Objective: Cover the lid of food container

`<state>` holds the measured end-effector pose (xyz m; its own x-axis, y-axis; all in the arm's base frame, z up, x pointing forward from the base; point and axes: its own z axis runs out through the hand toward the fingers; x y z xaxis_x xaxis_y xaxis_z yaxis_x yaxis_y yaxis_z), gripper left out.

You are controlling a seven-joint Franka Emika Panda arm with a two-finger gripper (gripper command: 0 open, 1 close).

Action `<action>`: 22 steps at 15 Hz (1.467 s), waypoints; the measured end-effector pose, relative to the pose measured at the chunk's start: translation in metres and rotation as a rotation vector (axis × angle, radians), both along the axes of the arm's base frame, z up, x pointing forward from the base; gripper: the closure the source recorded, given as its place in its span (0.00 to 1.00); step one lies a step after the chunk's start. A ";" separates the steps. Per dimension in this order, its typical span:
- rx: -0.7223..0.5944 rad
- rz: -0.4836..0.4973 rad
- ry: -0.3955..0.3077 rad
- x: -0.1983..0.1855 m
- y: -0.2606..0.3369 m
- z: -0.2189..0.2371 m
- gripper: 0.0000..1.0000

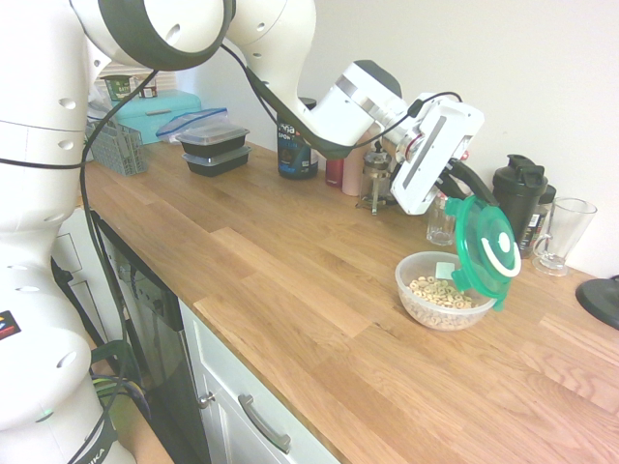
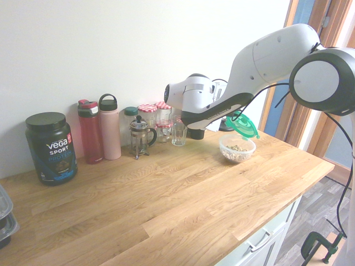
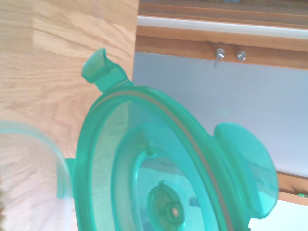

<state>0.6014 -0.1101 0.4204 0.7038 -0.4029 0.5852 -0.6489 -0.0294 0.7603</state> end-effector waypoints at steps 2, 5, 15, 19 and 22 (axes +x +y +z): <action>0.003 -0.002 0.003 0.000 0.000 -0.002 1.00; 0.006 -0.004 0.004 0.000 0.000 -0.004 1.00; -0.001 -0.018 0.008 -0.014 0.006 -0.009 0.00; 0.009 0.010 -0.002 -0.023 0.020 -0.009 0.00; 0.045 0.041 0.006 -0.039 0.049 -0.011 0.00</action>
